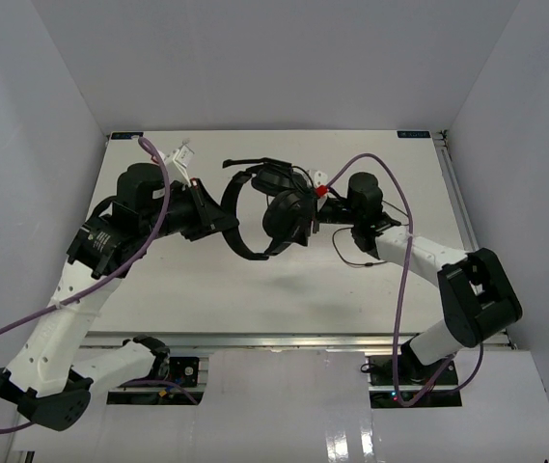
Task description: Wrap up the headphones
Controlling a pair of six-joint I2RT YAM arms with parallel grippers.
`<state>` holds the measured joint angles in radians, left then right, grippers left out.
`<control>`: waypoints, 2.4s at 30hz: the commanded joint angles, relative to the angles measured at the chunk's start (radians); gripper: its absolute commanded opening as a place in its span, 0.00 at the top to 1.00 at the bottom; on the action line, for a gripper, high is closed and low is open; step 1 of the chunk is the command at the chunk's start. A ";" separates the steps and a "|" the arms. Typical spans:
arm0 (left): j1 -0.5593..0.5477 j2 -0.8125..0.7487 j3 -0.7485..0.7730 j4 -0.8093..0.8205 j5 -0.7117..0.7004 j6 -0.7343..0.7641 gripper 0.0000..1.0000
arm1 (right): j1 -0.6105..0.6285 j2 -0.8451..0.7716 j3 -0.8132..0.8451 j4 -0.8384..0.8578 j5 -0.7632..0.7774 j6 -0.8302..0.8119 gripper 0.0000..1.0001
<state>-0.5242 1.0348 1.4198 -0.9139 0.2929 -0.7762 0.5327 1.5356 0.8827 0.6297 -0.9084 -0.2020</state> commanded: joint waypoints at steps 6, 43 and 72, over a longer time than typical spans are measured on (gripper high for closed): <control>-0.005 0.003 0.187 0.016 0.064 -0.050 1.00 | 0.082 0.101 0.039 0.047 -0.094 -0.075 0.04; -0.005 0.145 -0.004 0.436 -0.684 -0.144 1.00 | 0.267 -0.484 0.377 -1.256 1.064 -1.070 0.92; -0.007 0.142 -0.305 0.369 -0.352 0.237 1.00 | 0.614 -0.282 0.503 -0.798 1.486 -1.360 0.78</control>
<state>-0.5259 1.2209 1.1303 -0.5744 -0.1823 -0.6068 1.1548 1.2629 1.3579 -0.2674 0.5594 -1.5715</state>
